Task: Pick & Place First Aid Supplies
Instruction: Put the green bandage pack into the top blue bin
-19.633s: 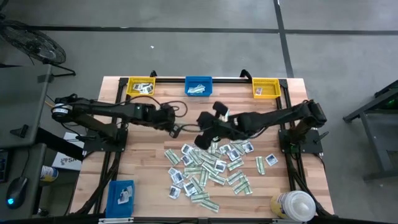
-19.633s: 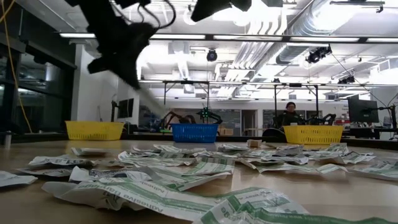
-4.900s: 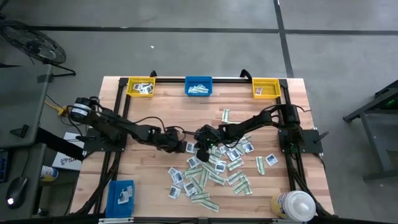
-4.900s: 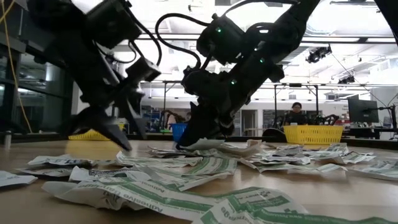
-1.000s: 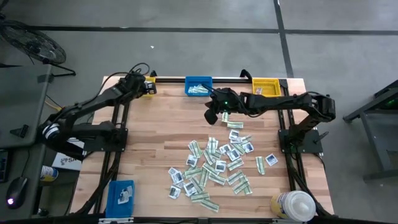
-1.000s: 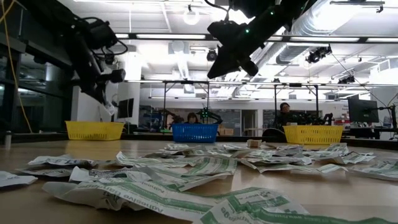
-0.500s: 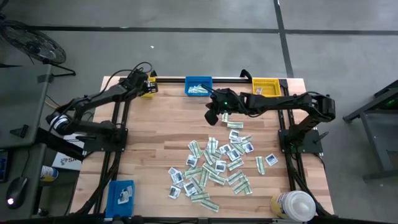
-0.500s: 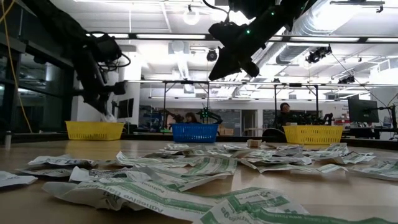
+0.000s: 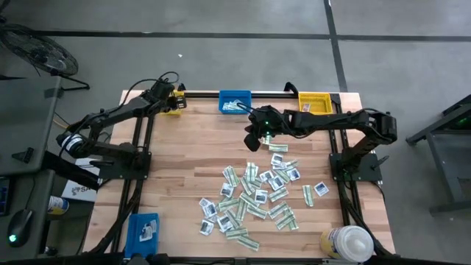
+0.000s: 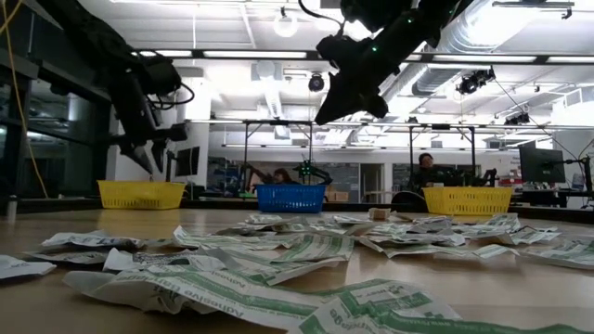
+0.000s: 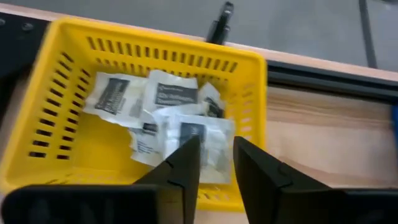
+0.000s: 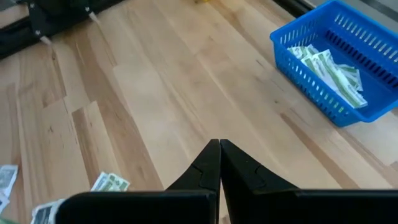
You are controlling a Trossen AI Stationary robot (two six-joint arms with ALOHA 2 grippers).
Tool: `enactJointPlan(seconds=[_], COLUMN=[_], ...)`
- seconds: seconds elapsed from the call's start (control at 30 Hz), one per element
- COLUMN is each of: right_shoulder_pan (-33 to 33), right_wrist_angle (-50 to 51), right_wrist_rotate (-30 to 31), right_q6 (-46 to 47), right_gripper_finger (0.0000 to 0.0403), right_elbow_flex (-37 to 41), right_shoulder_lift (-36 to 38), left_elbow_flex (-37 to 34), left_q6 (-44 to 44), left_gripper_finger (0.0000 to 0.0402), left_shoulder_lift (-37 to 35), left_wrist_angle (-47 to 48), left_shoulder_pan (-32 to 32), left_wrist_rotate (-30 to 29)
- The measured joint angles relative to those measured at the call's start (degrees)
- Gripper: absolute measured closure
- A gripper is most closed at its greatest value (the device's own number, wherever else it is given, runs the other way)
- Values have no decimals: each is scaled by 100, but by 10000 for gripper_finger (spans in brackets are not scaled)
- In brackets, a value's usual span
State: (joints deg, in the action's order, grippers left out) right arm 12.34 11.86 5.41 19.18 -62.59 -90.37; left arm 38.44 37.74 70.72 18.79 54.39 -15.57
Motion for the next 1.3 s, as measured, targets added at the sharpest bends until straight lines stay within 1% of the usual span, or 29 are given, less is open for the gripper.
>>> enactJointPlan(seconds=[0.07,0.17,0.23,0.33,0.5,0.7,0.83,0.93,1.03,1.13,1.23,1.3], right_shoulder_pan=[-2,-3,-50,-180,-568,-1145,-1492,-1722,-1929,-2122,-2268,-2346], right_wrist_angle=[24,33,18,25,-15,-176,-497,-766,-1052,-1257,-1348,-1349], right_wrist_rotate=[-32,-160,-203,-205,-165,88,222,318,333,603,780,796], right_q6=[-18,-49,-143,-165,-139,-124,61,333,712,1137,1716,2170], right_gripper_finger=[402,402,402,402,402,403,403,403,403,403,403,403], right_elbow_flex=[0,0,34,127,275,278,275,275,275,275,275,275], right_shoulder_lift=[-1,-2,-2,-2,-2,-4,-69,-265,-517,-737,-919,-1045], left_elbow_flex=[147,318,367,367,365,223,7,-177,-413,-692,-920,-1072], left_q6=[2,-26,-46,-46,161,715,1264,1789,2129,2424,2648,2842], left_gripper_finger=[297,294,294,293,293,293,293,293,293,293,293,293], left_shoulder_lift=[-8,-52,-73,-184,-395,-676,-755,-756,-756,-756,-756,-750], left_wrist_angle=[217,476,583,791,1171,1109,1087,1049,681,128,-414,-786], left_shoulder_pan=[0,-19,-146,-480,-1388,-2709,-3635,-4320,-4947,-5475,-5924,-6183], left_wrist_rotate=[210,698,998,1212,1210,1168,872,611,480,357,332,335])
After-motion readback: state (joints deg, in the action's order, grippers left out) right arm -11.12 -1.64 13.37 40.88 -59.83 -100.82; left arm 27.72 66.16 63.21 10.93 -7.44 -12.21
